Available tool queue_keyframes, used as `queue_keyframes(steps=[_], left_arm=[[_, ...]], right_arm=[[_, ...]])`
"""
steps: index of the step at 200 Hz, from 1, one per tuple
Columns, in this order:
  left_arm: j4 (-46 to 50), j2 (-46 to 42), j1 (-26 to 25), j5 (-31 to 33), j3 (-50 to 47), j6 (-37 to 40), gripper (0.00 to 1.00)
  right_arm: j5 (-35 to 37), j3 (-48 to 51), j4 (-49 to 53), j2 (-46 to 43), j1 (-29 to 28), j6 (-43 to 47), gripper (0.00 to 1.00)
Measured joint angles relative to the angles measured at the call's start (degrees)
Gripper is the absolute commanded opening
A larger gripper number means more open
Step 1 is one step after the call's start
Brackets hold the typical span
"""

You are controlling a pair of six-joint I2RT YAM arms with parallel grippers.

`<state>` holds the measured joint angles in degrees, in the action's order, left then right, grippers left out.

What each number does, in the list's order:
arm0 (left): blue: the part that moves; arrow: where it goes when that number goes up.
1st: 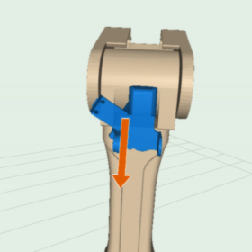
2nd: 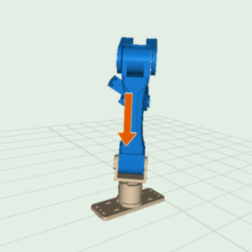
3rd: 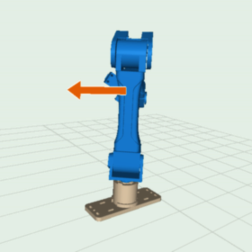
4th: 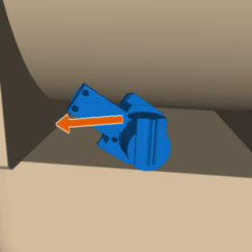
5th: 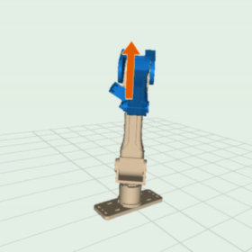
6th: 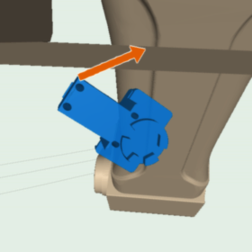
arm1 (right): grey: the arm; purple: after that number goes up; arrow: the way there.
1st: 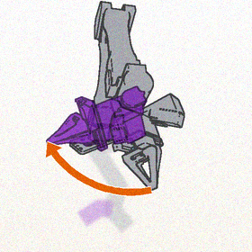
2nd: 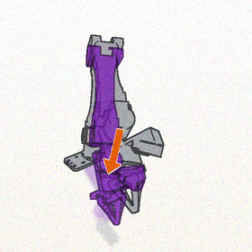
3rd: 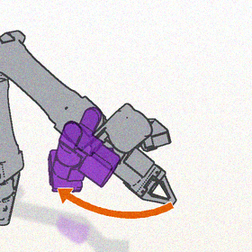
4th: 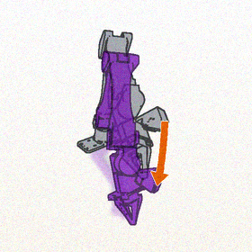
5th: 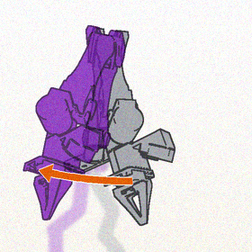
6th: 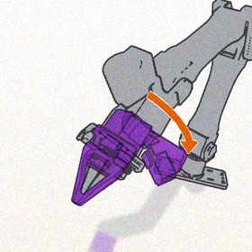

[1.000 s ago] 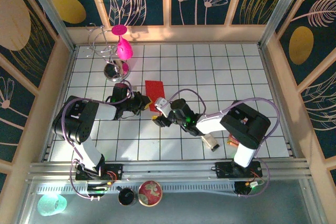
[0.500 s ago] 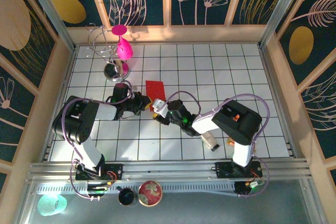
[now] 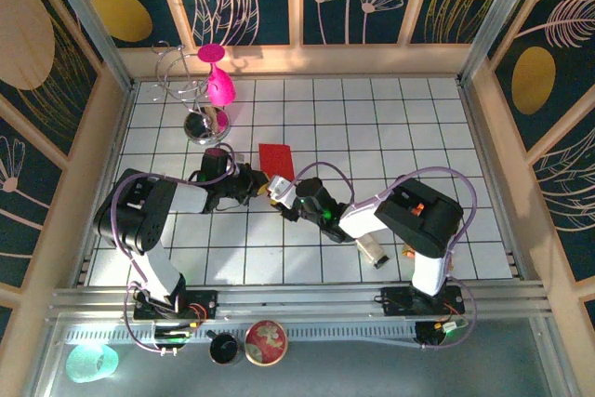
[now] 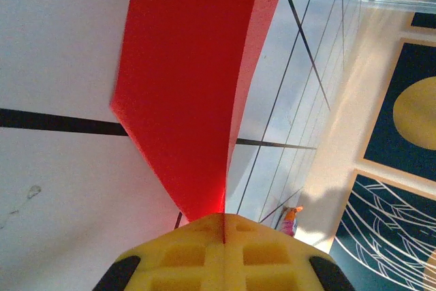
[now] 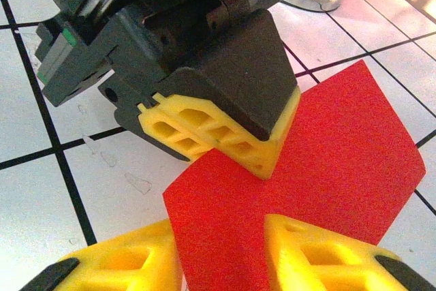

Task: Fold a paper plane with a square sheet of paper (pick it up from the middle)
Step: Third fold the triangle at the center of the table.

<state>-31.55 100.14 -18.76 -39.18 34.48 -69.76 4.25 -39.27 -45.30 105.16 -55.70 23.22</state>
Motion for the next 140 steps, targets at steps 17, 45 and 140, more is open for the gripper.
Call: queue_keyframes(steps=[17,45,140], left_arm=[[0.0,0.1,0.0,-0.2,0.0,0.0,0.06],[0.0,0.1,0.0,-0.2,0.0,0.0,0.14],[14.3,-11.5,1.5,13.8,3.2,7.8,0.44]], right_arm=[[-0.2,0.0,-0.1,0.0,0.0,-0.2,0.26],[-1.0,0.0,0.0,0.0,-0.1,-1.2,0.07],[-8.6,0.0,7.1,-2.7,1.9,-10.0,0.00]])
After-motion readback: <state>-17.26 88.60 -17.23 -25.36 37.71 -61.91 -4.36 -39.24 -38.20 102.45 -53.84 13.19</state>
